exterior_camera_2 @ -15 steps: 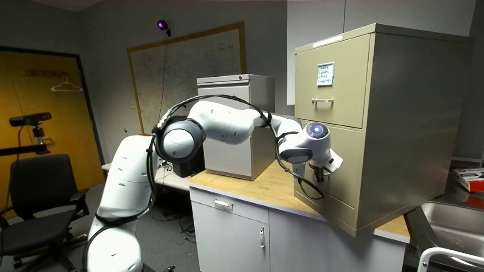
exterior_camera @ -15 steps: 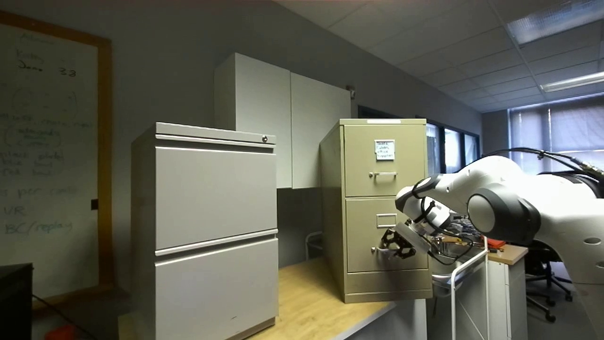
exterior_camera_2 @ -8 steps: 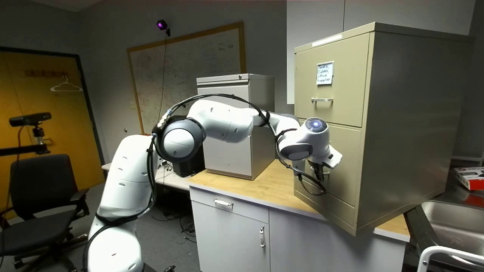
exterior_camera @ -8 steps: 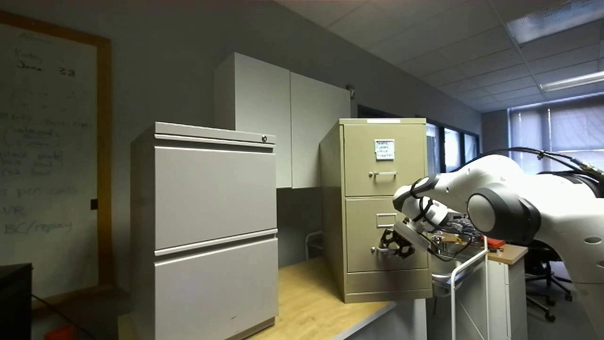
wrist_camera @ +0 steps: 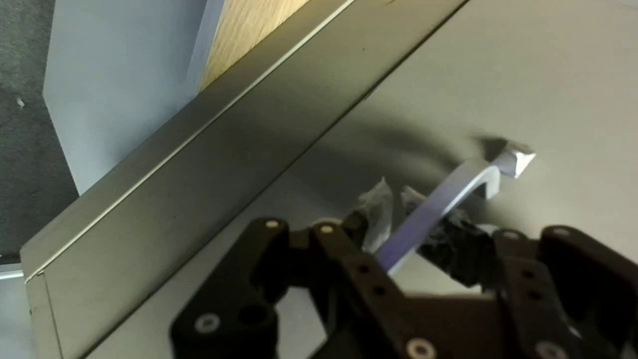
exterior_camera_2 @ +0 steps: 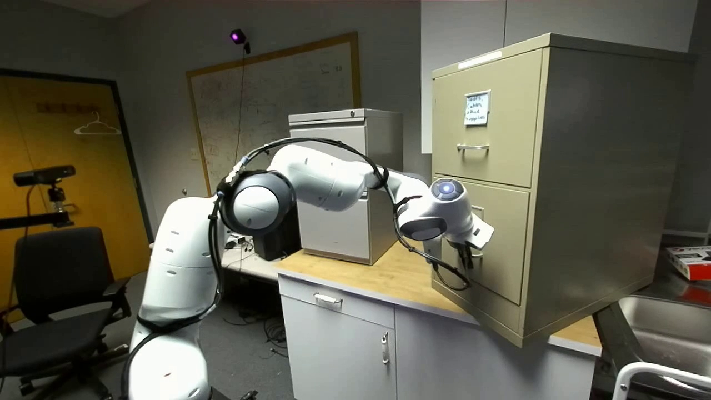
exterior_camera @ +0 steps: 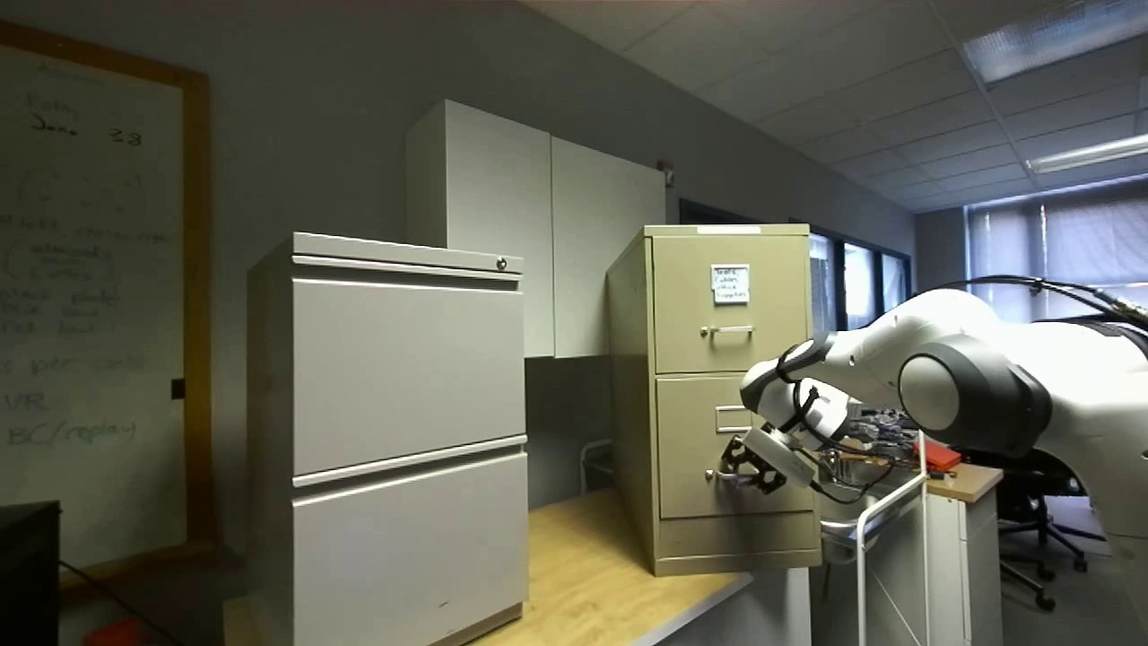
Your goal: Open the bottom drawer of the right cabinet
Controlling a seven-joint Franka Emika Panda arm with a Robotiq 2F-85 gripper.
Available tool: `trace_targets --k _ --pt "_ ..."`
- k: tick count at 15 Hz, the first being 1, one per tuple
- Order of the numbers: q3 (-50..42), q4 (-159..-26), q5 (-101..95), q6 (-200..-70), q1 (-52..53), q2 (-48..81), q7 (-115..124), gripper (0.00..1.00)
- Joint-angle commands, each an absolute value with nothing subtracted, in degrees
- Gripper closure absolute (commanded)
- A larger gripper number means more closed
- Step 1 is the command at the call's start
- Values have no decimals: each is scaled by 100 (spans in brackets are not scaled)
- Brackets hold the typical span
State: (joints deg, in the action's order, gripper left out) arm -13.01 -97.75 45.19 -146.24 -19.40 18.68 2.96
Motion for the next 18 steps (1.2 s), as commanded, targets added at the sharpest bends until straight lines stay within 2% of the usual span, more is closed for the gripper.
trace_targets --k 1,9,18 --pt "-1051 -10996 4521 -14517 -1869 1134 -246 93" --pt "-926 -11585 5079 -15161 -1815 822 -787 93" --pt "-837 -12338 6509 -15111 -1935 262 -2127 94"
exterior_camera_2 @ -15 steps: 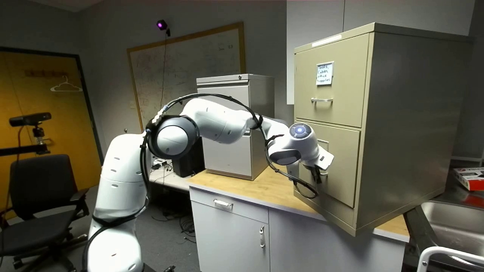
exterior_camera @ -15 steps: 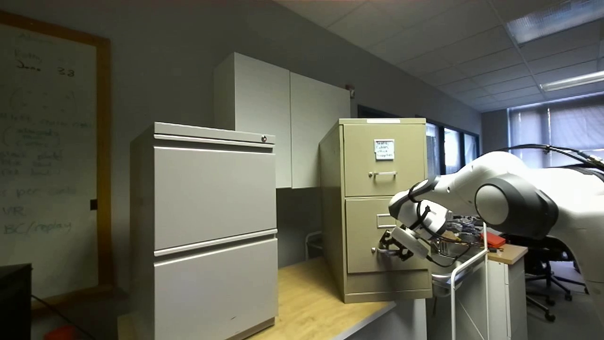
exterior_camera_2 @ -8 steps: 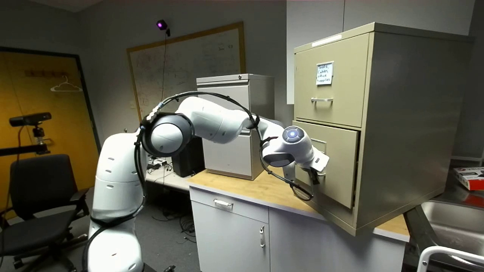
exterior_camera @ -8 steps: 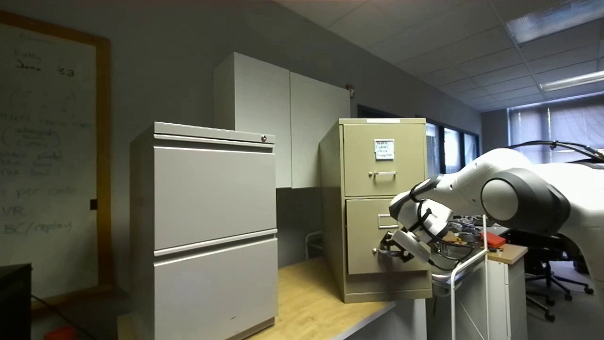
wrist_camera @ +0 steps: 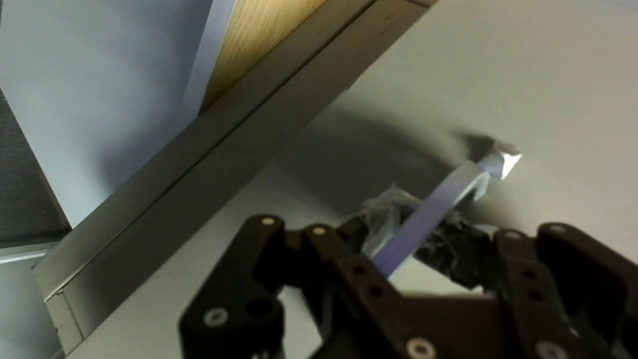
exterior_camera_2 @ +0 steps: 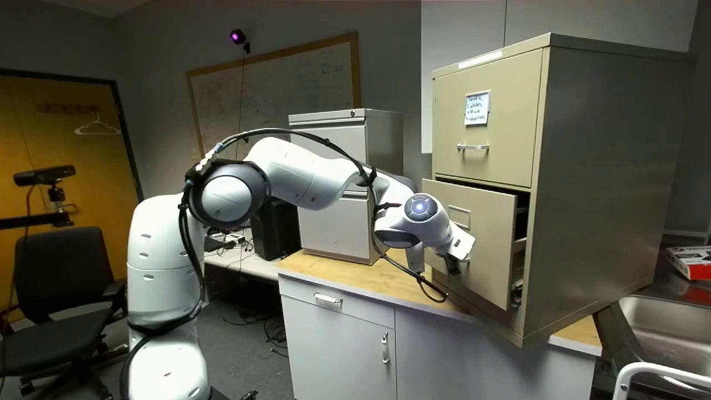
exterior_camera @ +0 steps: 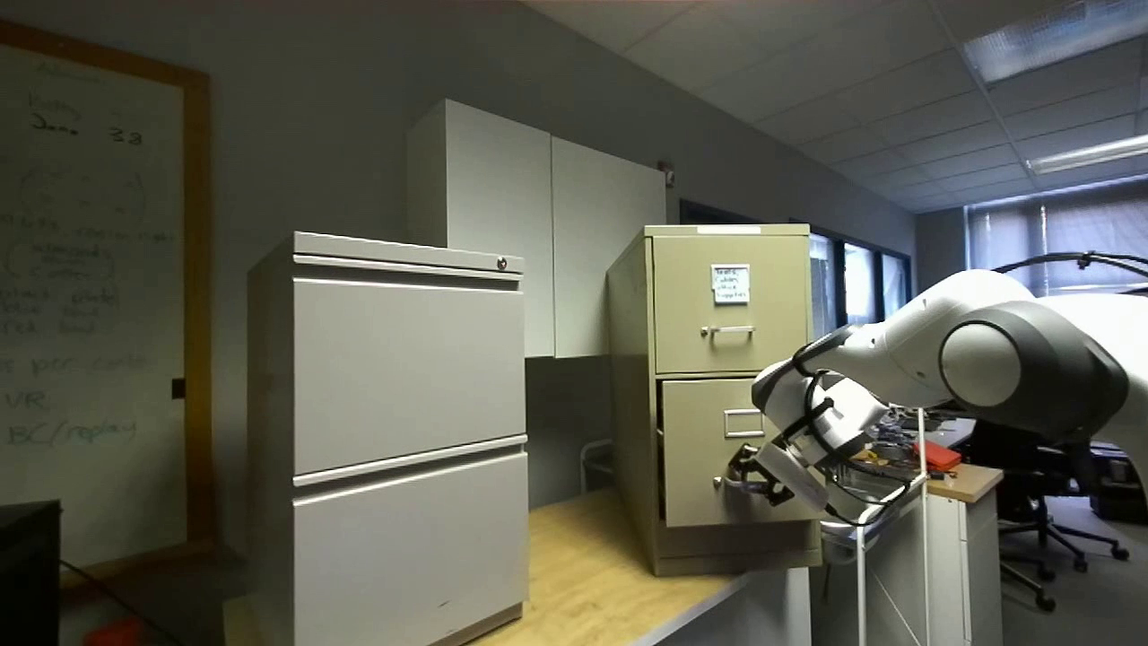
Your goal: Open the bottom drawer of the right cabinet
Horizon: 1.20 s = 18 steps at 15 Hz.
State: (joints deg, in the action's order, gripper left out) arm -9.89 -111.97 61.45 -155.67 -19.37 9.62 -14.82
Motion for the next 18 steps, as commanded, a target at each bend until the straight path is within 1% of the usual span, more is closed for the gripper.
trace_targets --k 1,9,11,12,18 --pt "-850 -12445 6658 -15074 -1931 182 -2272 94" --pt "-947 -13622 7363 -14504 -1923 -785 -3062 94" --pt "-982 -13948 7415 -14382 -1920 -1070 -3149 94" --pt "-1196 -14105 7389 -14338 -1722 -1220 -3151 94" --pt "-1369 -15114 7308 -14204 -1645 -2163 -3048 95"
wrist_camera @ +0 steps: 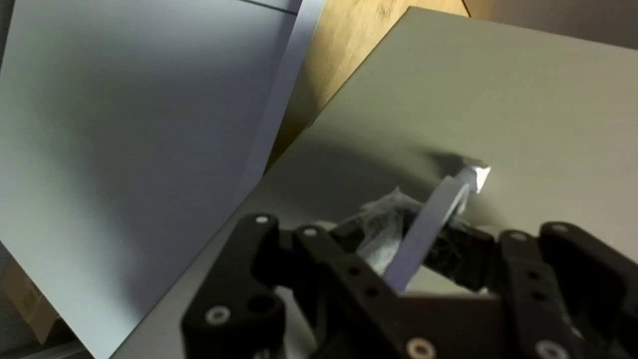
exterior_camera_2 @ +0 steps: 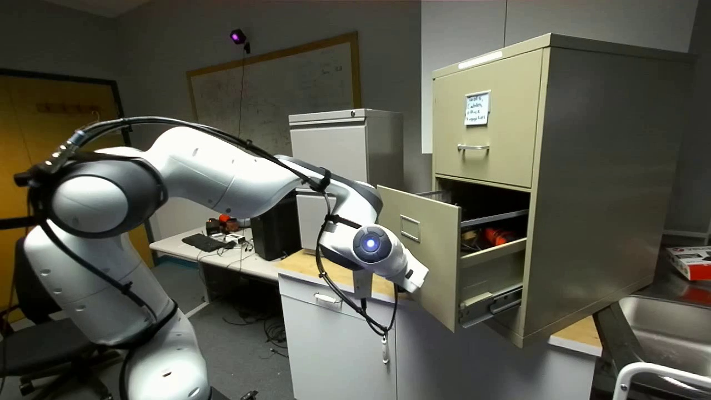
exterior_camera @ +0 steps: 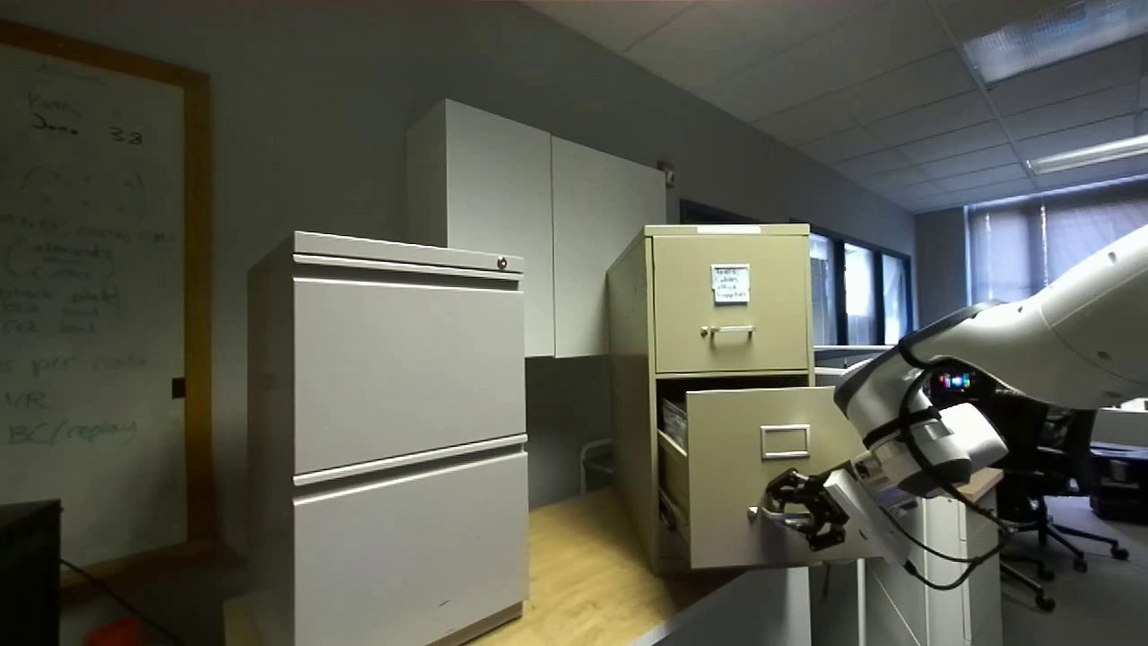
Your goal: Open the bottom drawer of the right cabinet
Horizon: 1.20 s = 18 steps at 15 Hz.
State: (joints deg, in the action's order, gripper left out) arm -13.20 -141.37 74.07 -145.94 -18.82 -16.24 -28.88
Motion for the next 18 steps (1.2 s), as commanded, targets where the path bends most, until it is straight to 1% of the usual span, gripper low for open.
trace_targets --k 1,4,5,6,8,9,12,13,14,16,17,18 --pt "-1387 -15286 7296 -14185 -1651 -2328 -3030 94" --pt "-1441 -15756 7316 -14091 -1673 -2788 -3021 95" --pt "-1461 -15886 7316 -14050 -1686 -2920 -3024 93" --pt "-1480 -16008 7315 -14006 -1700 -3043 -3017 69" --pt "-1515 -16232 7333 -13944 -1722 -3254 -3009 66" --pt "-1527 -16351 7330 -13924 -1738 -3354 -2998 60" --pt "-1559 -16669 7347 -13890 -1778 -3584 -2978 38" --pt "-1734 -15929 7431 -13720 -1631 -2815 -3005 31" --pt "-1759 -15963 7390 -13662 -1663 -2847 -2908 21" --pt "-1689 -15926 7120 -13617 -1800 -2799 -2599 9" --pt "-1533 -15916 6858 -13810 -1928 -2860 -2266 2" --pt "-1375 -15909 6623 -14115 -2045 -2932 -1956 0"
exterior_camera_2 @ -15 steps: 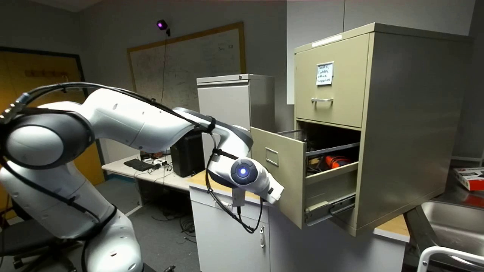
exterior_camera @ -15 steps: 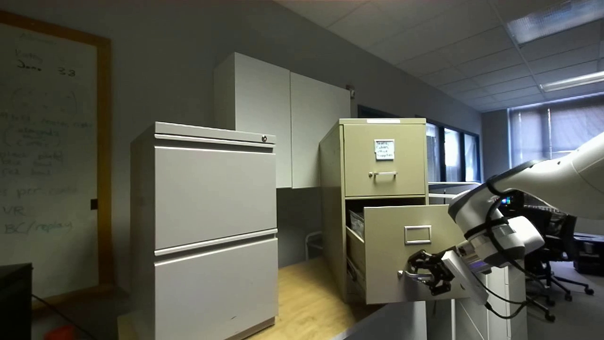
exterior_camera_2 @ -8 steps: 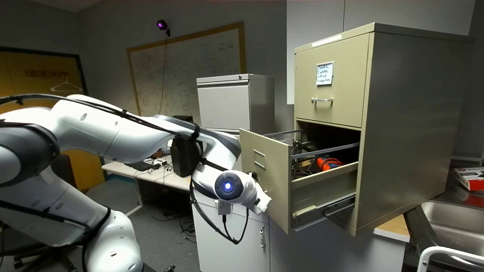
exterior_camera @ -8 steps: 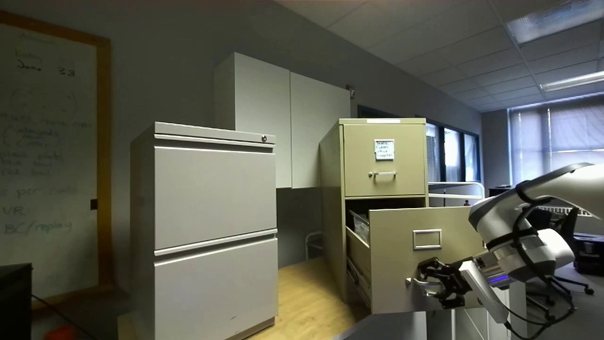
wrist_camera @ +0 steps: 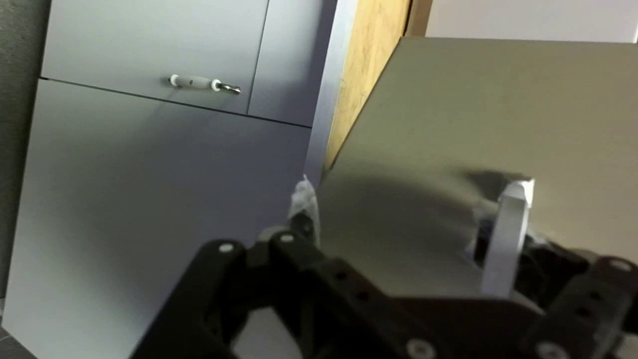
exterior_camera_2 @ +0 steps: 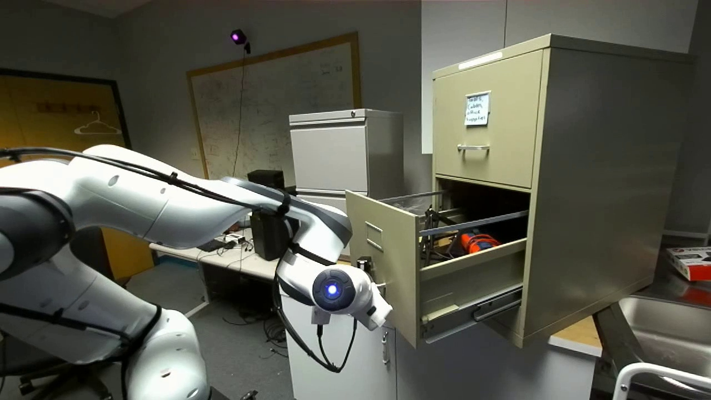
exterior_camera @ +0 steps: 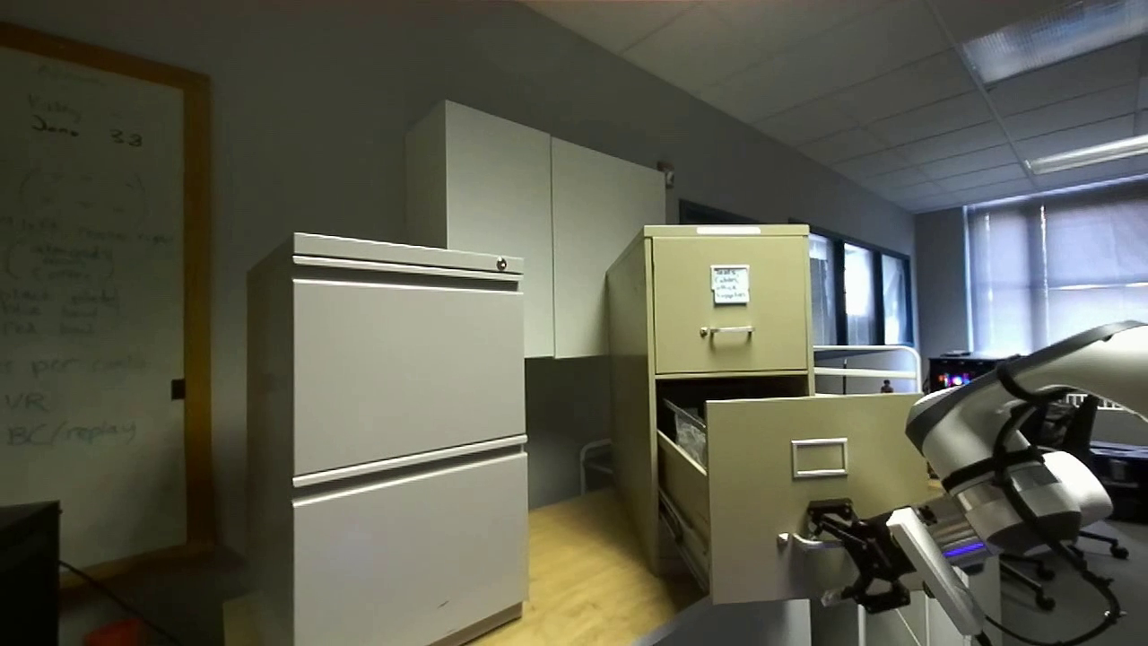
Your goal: Open the bottom drawer of the right cabinet
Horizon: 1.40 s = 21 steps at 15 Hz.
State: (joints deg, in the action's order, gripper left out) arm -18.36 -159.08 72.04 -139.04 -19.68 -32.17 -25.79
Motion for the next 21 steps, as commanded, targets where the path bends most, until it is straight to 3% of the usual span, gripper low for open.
trace_targets --k 1,7,12,18,21 --pt "-1270 -15891 6363 -14274 -2109 -2990 -1649 0" --pt "568 -16106 4461 -14179 -3835 -3906 565 0" --pt "1970 -16187 2969 -13201 -5094 -5121 2419 0" --pt "2662 -15952 2405 -12056 -5645 -6047 4102 0" --pt "2456 -15664 1312 -11843 -5260 -5888 5478 0"
